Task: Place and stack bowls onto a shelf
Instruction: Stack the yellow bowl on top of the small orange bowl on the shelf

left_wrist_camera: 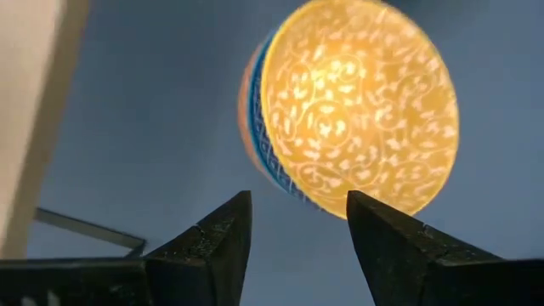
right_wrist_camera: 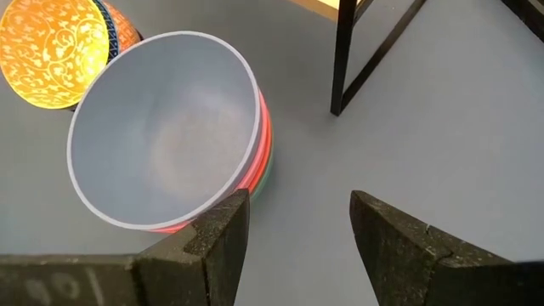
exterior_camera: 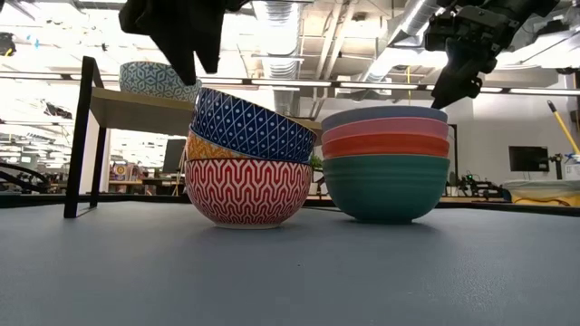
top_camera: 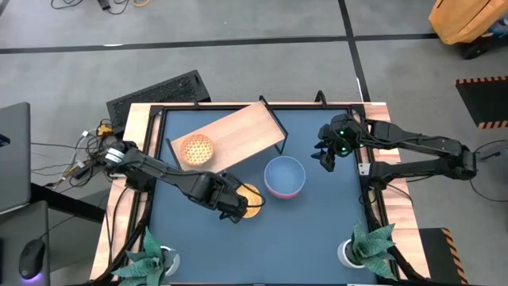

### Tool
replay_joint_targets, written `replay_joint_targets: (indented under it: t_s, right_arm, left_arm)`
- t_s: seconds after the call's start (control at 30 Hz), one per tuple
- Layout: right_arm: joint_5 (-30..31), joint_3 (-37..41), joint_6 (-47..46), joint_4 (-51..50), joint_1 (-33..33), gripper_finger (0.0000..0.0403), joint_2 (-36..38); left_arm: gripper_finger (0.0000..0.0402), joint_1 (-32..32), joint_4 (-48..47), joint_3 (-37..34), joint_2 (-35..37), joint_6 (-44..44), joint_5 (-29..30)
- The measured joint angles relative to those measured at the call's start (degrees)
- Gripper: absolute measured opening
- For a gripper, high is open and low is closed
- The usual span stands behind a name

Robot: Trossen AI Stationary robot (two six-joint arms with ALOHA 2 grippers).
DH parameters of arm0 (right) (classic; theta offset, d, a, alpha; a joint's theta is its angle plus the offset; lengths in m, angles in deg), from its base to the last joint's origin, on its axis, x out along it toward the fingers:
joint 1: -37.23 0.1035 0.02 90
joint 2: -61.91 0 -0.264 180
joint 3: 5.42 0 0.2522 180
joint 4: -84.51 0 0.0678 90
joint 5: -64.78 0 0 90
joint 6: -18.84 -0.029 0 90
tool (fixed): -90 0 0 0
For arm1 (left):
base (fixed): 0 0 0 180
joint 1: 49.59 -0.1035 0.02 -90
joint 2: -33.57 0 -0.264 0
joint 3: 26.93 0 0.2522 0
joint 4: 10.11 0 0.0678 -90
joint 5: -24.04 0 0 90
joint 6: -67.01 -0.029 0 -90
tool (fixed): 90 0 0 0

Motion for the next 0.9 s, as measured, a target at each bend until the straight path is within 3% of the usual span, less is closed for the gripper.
replay_joint_targets:
  t_s: [0.5, 0.67, 0.9]
  right_arm:
    - [0.0, 0.0, -0.6, 0.0, 0.0, 0.0230, 0.0]
    - [0.0, 0.0, -0.6, 0.1, 0.0, 0.0230, 0.0]
    - [0.0, 0.0, -0.5, 0.2, 0.0, 0.0230, 0.0]
  left_arm:
    - [0.0164, -0.6, -0.7, 0.0, -5.7, 1.4, -4.3]
    - [0.0163, -0.6, -0.6, 0.0, -5.6, 3.5, -3.2]
    - [0.0106, -0.5, 1.7, 0.8, -5.5, -0.3, -4.3]
